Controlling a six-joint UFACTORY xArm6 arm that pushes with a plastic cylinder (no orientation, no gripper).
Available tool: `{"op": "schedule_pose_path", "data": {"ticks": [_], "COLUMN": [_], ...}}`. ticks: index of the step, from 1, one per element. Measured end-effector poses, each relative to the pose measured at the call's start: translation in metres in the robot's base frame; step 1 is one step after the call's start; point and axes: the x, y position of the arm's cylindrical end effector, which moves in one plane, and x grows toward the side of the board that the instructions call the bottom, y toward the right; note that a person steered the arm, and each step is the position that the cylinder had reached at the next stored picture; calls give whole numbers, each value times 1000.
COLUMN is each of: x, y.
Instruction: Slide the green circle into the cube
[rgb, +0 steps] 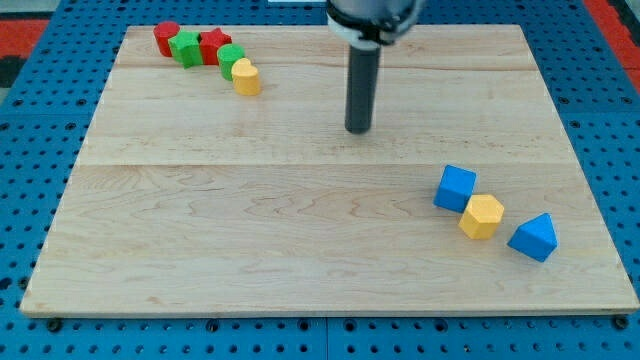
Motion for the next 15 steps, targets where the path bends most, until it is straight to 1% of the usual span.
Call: {"op": "schedule_pose_path", "data": {"ticks": [1, 3, 4, 5, 6, 7, 8, 9, 10, 11, 12, 13, 14, 15], "x": [-49, -126, -154, -175, -163, -108, -76, -68, -80, -103, -128, -115, -81, -65], "y": [-25, -73, -113, -175, -211, -202, -162, -124, -143, -156, -121, -52, -48, -18]}}
